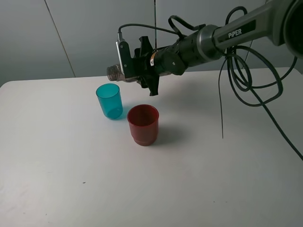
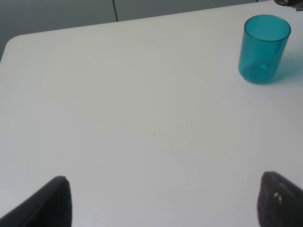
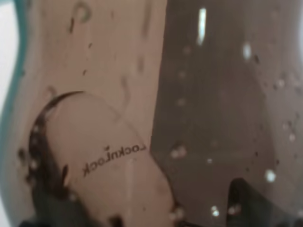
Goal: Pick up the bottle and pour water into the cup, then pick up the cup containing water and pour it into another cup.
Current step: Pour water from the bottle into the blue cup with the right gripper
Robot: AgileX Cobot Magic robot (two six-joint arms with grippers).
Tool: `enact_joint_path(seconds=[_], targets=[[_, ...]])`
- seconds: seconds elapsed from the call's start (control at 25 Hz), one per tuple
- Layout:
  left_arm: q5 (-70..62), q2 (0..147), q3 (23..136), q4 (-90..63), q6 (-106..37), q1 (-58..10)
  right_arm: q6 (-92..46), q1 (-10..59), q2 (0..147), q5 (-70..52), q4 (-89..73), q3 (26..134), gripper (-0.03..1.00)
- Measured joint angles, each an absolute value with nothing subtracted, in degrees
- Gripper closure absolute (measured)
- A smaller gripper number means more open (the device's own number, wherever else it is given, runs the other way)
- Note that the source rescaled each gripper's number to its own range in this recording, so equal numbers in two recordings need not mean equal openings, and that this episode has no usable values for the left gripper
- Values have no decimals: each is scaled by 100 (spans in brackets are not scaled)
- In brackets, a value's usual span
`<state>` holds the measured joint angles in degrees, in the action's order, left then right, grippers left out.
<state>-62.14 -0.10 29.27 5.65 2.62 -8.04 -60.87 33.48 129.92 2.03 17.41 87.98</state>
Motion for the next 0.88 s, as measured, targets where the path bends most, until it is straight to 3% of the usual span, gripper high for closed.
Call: enact_joint_path(seconds=[0.88], targets=[[-6214, -10, 2927, 565, 262, -804, -7394, 3133, 12995, 412, 1791, 8918, 97]])
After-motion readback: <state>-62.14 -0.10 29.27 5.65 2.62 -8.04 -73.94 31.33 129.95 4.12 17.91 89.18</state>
